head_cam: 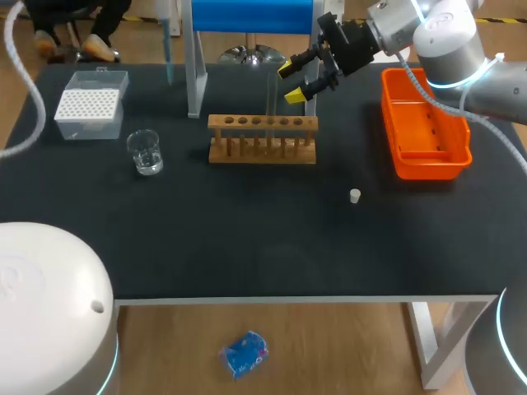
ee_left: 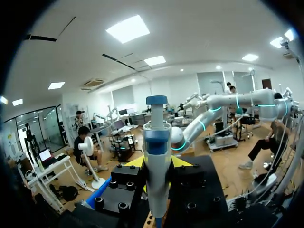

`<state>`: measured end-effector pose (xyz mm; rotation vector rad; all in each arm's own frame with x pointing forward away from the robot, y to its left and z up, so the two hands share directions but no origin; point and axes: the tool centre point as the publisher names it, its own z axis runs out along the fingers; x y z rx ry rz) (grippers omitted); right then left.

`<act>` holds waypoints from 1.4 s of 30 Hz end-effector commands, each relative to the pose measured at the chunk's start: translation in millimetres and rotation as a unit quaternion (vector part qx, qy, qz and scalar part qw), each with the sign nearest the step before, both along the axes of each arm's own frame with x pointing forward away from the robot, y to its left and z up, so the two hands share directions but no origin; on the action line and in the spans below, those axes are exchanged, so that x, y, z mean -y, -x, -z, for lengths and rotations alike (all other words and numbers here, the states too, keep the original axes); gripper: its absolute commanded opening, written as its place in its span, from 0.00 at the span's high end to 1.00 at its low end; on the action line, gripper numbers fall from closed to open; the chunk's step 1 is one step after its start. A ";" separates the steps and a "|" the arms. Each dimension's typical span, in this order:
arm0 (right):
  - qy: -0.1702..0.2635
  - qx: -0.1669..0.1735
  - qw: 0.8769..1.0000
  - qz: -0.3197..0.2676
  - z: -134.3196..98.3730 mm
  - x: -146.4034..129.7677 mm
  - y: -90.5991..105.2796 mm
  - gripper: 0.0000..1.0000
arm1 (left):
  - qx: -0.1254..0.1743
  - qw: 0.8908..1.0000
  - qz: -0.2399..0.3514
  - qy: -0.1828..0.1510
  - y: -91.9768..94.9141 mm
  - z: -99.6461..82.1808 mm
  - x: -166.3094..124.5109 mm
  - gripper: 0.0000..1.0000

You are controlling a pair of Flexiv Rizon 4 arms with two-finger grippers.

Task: Invert the test tube, pick up the pipette, mount the tip to pipette, aspirate from beaker and dispense into the tube, eject the tip, return the pipette, and cap with the stopper.

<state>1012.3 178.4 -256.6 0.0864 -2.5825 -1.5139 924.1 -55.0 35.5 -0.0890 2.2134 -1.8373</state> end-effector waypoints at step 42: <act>0.001 0.001 1.000 0.000 -0.7 0.3 0.5 0.00 | 0.011 0.992 0.126 0.001 -58.0 -4.9 150.1 1.00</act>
